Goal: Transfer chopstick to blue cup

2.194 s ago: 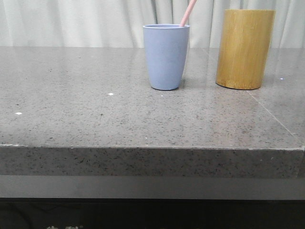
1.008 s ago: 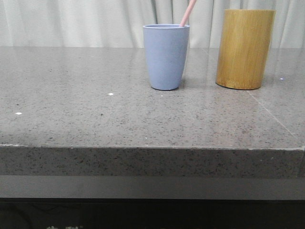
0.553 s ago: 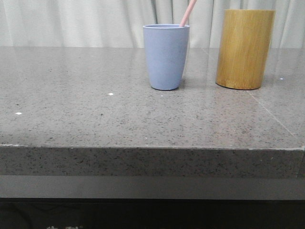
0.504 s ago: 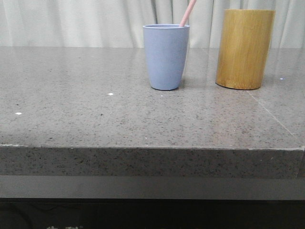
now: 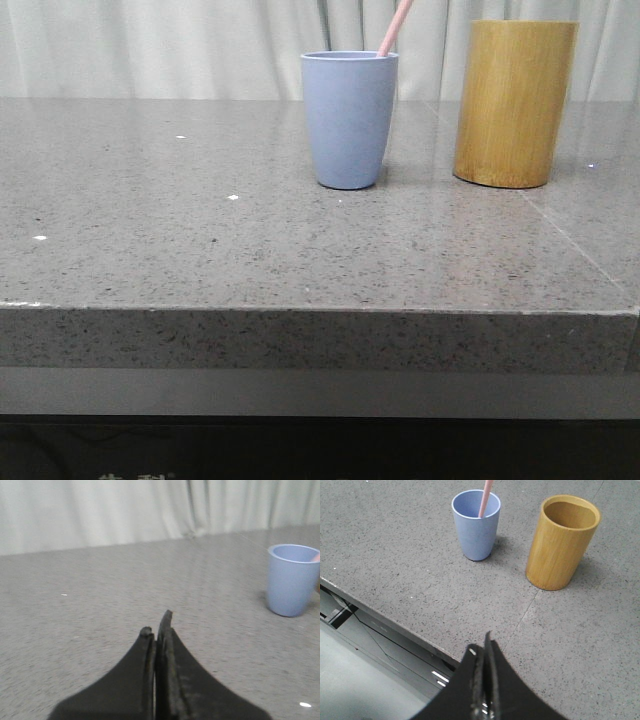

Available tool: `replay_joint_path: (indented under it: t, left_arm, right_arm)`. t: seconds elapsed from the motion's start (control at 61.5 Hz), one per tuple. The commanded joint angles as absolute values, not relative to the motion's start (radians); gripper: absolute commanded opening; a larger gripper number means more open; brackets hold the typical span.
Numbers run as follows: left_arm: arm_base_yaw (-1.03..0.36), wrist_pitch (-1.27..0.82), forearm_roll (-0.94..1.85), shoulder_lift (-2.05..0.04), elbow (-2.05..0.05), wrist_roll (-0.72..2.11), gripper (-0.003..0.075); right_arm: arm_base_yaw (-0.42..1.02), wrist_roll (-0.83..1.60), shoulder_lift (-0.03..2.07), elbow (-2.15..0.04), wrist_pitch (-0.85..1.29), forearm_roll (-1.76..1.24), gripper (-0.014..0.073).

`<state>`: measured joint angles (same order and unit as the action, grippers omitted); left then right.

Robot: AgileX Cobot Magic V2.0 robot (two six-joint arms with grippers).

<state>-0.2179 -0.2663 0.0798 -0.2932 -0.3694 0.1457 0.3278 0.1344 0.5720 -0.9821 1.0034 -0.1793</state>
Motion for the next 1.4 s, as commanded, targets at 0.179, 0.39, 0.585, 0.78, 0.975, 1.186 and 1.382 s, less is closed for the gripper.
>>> replay_joint_path:
  t: [0.179,0.39,0.585,0.78,0.975,1.186,1.382]
  left_arm:
    - [-0.069,-0.059,0.161,-0.022,-0.092,0.148,-0.0019]
    - [-0.065,0.01,0.205,0.03,0.016,0.148,-0.0019]
    - [-0.065,0.014,0.22,0.027,0.016,0.148,-0.0019]
    - [-0.065,0.016,0.222,0.027,0.016,0.146,-0.0019]
    - [-0.065,0.014,0.147,0.029,0.016,0.055,-0.0019]
    - [-0.07,0.014,0.077,0.029,0.016,0.0,-0.0019]
    - [-0.099,0.014,0.077,0.029,0.016,0.0,-0.0019]
  right_arm:
    - [0.324,0.136,0.574,-1.003,0.931,-0.176,-0.0067]
    - [0.324,0.136,0.574,-1.003,0.932,-0.176,-0.0067]
    - [0.324,0.136,0.574,-1.003,0.932,-0.176,-0.0067]
    - [0.324,0.136,0.574,-1.003,0.931,-0.176,-0.0067]
    - [0.324,0.136,0.574,-1.003,0.931,-0.176,-0.0067]
    - [0.324,0.136,0.574,-1.003,0.931,-0.176,-0.0067]
    - [0.324,0.136,0.574,-1.003,0.931,-0.176,-0.0067]
